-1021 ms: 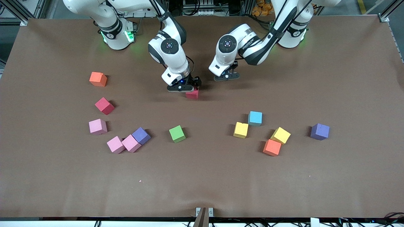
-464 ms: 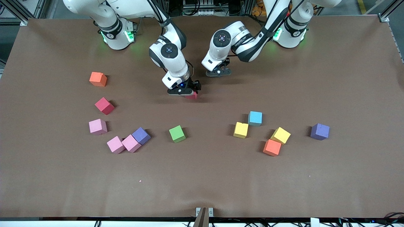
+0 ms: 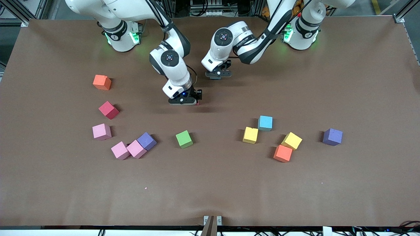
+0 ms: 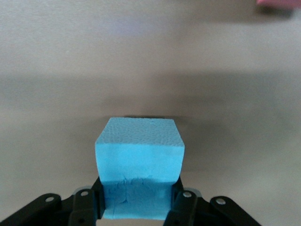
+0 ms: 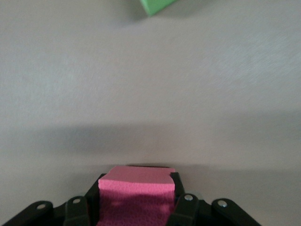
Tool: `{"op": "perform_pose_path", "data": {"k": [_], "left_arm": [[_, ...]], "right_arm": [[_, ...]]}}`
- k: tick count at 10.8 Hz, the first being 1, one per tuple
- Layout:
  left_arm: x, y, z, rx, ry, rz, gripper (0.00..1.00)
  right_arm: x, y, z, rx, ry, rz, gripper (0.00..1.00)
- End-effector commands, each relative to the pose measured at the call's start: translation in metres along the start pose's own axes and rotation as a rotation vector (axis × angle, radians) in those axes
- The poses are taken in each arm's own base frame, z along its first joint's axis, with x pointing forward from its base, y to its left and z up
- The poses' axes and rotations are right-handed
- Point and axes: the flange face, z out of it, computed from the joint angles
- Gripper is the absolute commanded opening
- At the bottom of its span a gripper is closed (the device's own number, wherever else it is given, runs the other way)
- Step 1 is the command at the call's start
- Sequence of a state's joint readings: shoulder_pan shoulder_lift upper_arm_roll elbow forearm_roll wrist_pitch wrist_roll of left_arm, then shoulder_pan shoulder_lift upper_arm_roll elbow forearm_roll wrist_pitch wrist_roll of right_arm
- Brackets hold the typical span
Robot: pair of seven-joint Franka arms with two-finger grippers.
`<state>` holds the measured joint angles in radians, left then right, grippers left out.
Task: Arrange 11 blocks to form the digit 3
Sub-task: 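Set the cyan block down mid-table with the left gripper while the right gripper holds crimson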
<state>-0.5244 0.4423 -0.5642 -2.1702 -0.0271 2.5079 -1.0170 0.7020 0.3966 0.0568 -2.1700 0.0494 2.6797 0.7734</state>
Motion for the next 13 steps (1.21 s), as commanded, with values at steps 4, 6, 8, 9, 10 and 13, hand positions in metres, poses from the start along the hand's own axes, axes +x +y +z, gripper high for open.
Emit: {"op": "perform_pose_path", "data": {"k": [4,6,8,9,10,13], "left_arm": [[0.006,0.011,0.009,0.01,0.018,0.025,0.33],[0.009,0.008,0.008,0.01,0.023,-0.061,0.34],[0.009,0.008,0.008,0.011,0.023,-0.098,0.35],[0.008,0.008,0.009,0.015,0.026,-0.091,0.36],[0.007,0.007,0.011,0.028,0.038,-0.07,0.36],[0.006,0.006,0.014,0.042,0.054,-0.037,0.38]], "right_arm": [[0.092,0.022,-0.104,-0.089,-0.056,0.02,0.28],[0.105,0.037,-0.108,-0.106,-0.032,-0.007,0.29],[0.12,0.056,-0.11,-0.106,-0.019,-0.011,0.29],[0.132,0.072,-0.11,-0.101,-0.013,-0.039,0.29],[0.138,0.082,-0.11,-0.101,-0.016,-0.059,0.3],[0.145,0.09,-0.111,-0.095,-0.012,-0.17,0.3]]}}
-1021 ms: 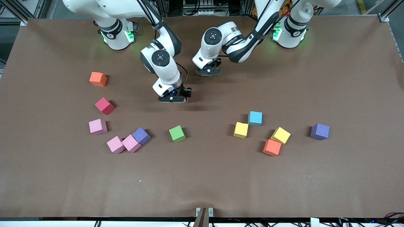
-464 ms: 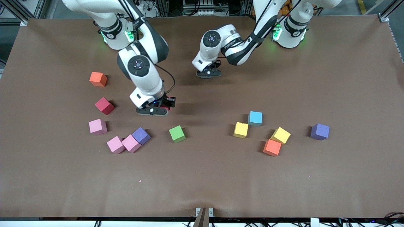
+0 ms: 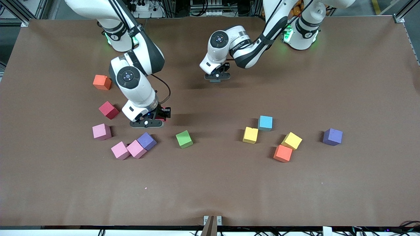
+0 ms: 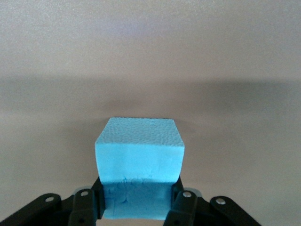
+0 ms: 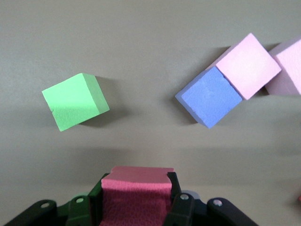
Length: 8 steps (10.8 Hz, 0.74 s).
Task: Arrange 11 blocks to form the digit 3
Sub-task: 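Set the cyan block down mid-table with the left gripper while the right gripper holds crimson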
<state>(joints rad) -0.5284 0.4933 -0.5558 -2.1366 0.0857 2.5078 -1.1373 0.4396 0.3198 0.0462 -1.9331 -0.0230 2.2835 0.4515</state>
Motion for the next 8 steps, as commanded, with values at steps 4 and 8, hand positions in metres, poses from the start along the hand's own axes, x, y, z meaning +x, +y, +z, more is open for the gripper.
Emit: {"op": "perform_pose_path", "data": {"k": [4,8], "left_arm": [[-0.001,0.001,-0.002,0.021,0.022,-0.004,1.0],[0.022,-0.017,-0.074,0.087,0.085,-0.055,1.0]], "right_arm": [[0.011,0.013,0.006,0.011,0.029,-0.154,0.3],[0.015,0.021,0.01,0.016,0.029,-0.243,0.29]]}}
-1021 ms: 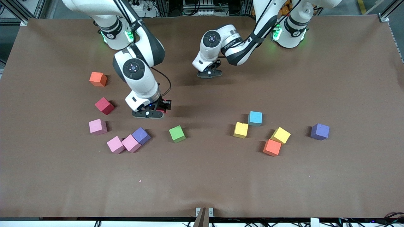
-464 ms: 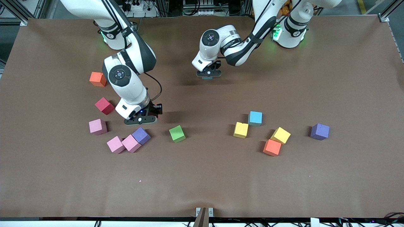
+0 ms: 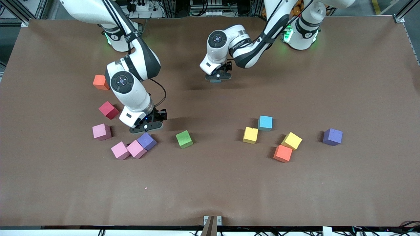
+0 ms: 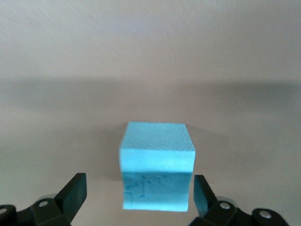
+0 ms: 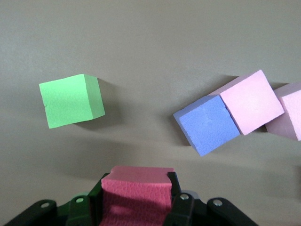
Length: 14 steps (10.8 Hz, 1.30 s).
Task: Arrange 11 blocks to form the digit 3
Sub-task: 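Set the cyan block down mid-table with the left gripper while the right gripper holds crimson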
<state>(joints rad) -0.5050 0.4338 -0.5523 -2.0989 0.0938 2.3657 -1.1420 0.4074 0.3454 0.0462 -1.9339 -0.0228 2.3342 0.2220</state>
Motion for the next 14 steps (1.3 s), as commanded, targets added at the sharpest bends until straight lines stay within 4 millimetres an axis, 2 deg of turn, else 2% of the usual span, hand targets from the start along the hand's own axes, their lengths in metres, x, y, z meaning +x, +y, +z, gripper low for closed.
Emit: {"op": "perform_pose_path", "data": {"k": [1,2,4,6,7,9,10,11,13,14], "left_arm": [[0.023,-0.026,-0.062,0.022,0.094,-0.066,1.0],[0.041,-0.039,-0.086,0.025,0.11,-0.113,1.0],[0.099,-0.071,-0.125,0.04,0.101,-0.191,1.0],[0.153,-0.109,-0.143,0.048,0.127,-0.131,1.0],[0.176,-0.127,-0.146,0.059,0.149,-0.119,1.0],[0.215,-0.153,-0.139,0.06,0.137,-0.036,1.0],[0.23,-0.155,-0.129,0.052,0.119,0.011,1.0],[0.237,-0.156,-0.123,0.059,0.117,0.037,1.0],[0.259,-0.186,-0.112,0.104,0.127,0.081,1.0],[0.261,-0.189,-0.113,0.099,0.131,0.138,1.0]], "right_arm": [[0.003,0.01,-0.003,0.008,0.009,-0.081,0.29],[0.004,0.019,-0.003,0.011,0.008,-0.118,0.29],[0.005,0.033,-0.008,0.081,0.003,-0.137,0.29],[0.002,0.039,-0.014,0.113,0.005,-0.168,0.29],[-0.001,0.039,-0.016,0.109,0.007,-0.223,0.29],[-0.007,0.036,-0.021,0.1,-0.002,-0.26,0.3],[-0.009,0.029,-0.024,0.1,-0.009,-0.272,0.29],[-0.012,0.016,-0.026,0.103,-0.008,-0.29,0.29],[-0.021,-0.017,-0.022,0.107,-0.018,-0.354,0.29],[-0.026,-0.032,-0.016,0.109,-0.029,-0.388,0.29]]}}
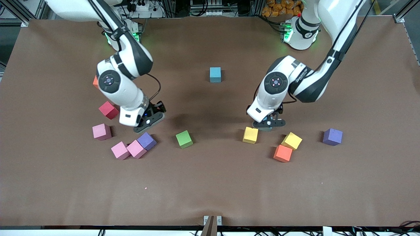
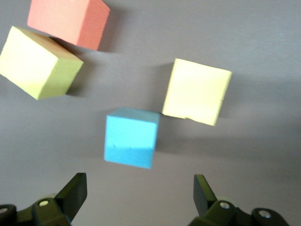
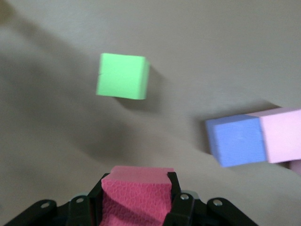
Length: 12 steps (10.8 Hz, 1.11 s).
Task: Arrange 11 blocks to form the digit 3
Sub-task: 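Lower the crimson block beside the cyan block while the left gripper reaches cyan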
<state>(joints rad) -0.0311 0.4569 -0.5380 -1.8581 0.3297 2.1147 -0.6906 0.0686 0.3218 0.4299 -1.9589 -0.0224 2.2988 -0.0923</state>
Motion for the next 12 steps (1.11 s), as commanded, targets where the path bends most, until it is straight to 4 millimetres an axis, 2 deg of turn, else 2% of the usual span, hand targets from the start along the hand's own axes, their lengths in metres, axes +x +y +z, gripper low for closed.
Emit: {"op": "perform_pose_path", "data": {"k": [1,2,5,7,9,11,12], "left_arm": [[0.018,-0.021,-0.002,-0.011,0.015,0.093,1.0],[0.024,-0.028,0.008,-0.033,0.014,0.093,1.0],[0.025,-0.025,0.034,-0.068,0.003,0.09,1.0],[0.023,-0.024,0.045,-0.069,-0.019,0.078,1.0],[0.02,-0.022,0.055,-0.07,-0.036,0.078,1.0],[0.018,-0.02,0.069,-0.072,-0.061,0.079,1.0],[0.017,-0.019,0.073,-0.071,-0.067,0.083,1.0]], "right_arm": [[-0.007,-0.036,0.011,-0.006,-0.027,-0.086,0.29],[-0.011,-0.056,0.019,-0.002,-0.046,-0.138,0.29],[-0.028,-0.084,0.044,0.022,-0.093,-0.315,0.29],[-0.04,-0.086,0.058,0.041,-0.126,-0.506,0.28],[-0.05,-0.113,0.072,0.075,-0.147,-0.592,0.26],[-0.052,-0.138,0.075,0.084,-0.102,-0.721,0.26],[-0.06,-0.156,0.082,0.09,-0.075,-0.763,0.26]]}}
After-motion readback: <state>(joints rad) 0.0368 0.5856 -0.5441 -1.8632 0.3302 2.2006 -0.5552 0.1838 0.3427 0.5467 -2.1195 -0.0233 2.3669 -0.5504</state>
